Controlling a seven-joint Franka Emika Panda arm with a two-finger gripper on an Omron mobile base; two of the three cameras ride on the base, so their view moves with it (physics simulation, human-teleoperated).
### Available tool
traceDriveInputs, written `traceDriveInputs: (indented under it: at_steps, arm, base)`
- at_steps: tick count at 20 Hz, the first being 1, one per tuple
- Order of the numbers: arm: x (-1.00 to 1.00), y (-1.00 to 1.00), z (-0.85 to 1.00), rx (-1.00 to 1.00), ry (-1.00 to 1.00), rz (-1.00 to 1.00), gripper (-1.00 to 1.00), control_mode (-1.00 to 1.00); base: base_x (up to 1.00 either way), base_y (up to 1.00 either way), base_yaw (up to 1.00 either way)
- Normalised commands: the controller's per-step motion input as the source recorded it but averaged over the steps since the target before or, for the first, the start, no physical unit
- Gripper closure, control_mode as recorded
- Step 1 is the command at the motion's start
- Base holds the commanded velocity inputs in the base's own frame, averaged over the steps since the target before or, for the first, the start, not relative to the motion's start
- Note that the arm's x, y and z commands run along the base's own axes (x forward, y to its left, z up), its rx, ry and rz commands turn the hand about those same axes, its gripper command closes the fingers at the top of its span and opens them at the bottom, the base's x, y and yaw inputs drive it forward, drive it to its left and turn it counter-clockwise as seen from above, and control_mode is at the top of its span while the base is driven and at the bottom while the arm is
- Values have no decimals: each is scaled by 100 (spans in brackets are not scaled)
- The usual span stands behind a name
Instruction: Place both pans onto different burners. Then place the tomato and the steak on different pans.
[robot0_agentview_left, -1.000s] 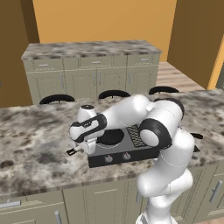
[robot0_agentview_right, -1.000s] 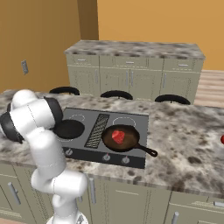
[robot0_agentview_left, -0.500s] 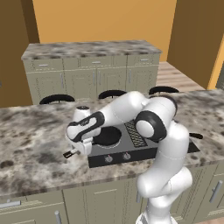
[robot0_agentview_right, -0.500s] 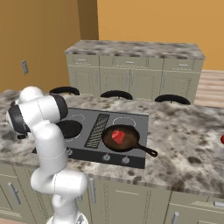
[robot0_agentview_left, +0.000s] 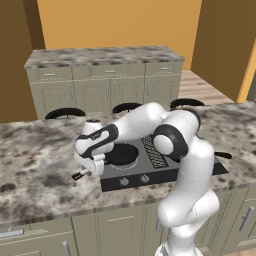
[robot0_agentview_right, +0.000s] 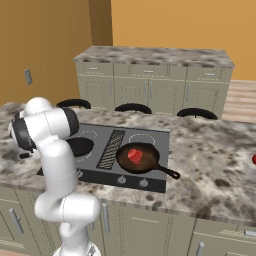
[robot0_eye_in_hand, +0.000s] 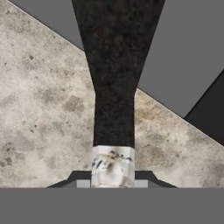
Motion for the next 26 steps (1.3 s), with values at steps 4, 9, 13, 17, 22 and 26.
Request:
traceDriveInputs:
  at_steps: [4,9,13,17,22,26]
  arm:
    - [0,0,0,0,4,0,-100,-100]
    - [0,0,0,0,1,0,-100,-100]
    - [0,-2,0,0,0,0,-100,-100]
    - [0,-26,34,1,2,0,-100,-100]
    - [-4,-23,51,0,2,0,-100,-100]
    - [-55,-15,27,-7,0,1,-100,-100]
  base:
    - [0,0,0]
    - [0,0,0]
    - [0,0,0]
    - [0,0,0]
    - [0,0,0]
    - [0,0,0]
